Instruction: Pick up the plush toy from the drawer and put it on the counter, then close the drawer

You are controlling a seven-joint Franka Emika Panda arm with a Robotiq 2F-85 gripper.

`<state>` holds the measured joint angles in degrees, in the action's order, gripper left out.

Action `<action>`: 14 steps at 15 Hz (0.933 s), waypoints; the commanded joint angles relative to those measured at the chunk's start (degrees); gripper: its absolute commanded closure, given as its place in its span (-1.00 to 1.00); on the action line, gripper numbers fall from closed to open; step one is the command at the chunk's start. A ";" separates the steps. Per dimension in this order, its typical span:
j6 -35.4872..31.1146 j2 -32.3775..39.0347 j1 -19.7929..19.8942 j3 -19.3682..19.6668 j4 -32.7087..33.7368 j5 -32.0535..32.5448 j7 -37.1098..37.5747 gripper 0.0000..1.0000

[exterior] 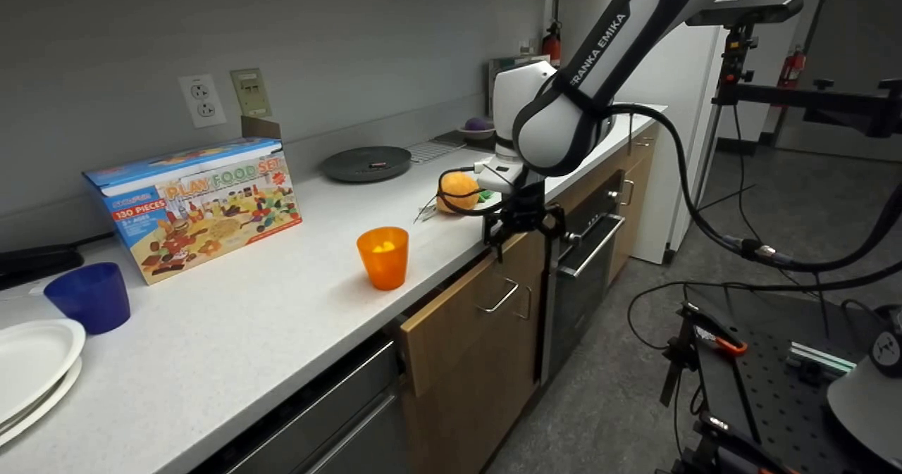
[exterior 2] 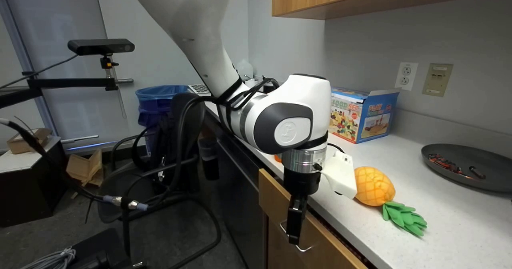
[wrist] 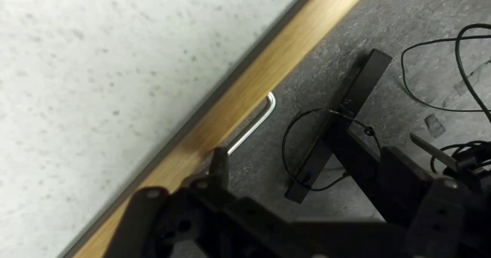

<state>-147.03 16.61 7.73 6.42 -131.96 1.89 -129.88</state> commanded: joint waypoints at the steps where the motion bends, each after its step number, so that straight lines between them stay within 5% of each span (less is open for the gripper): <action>1: 2.00 -3.84 0.93 -2.60 -1.62 0.51 -0.14 -1.00; 14: 8.04 -24.57 -6.98 -7.05 -13.14 10.26 11.76 -1.00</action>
<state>-140.02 -2.87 2.00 -0.28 -141.42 9.16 -121.71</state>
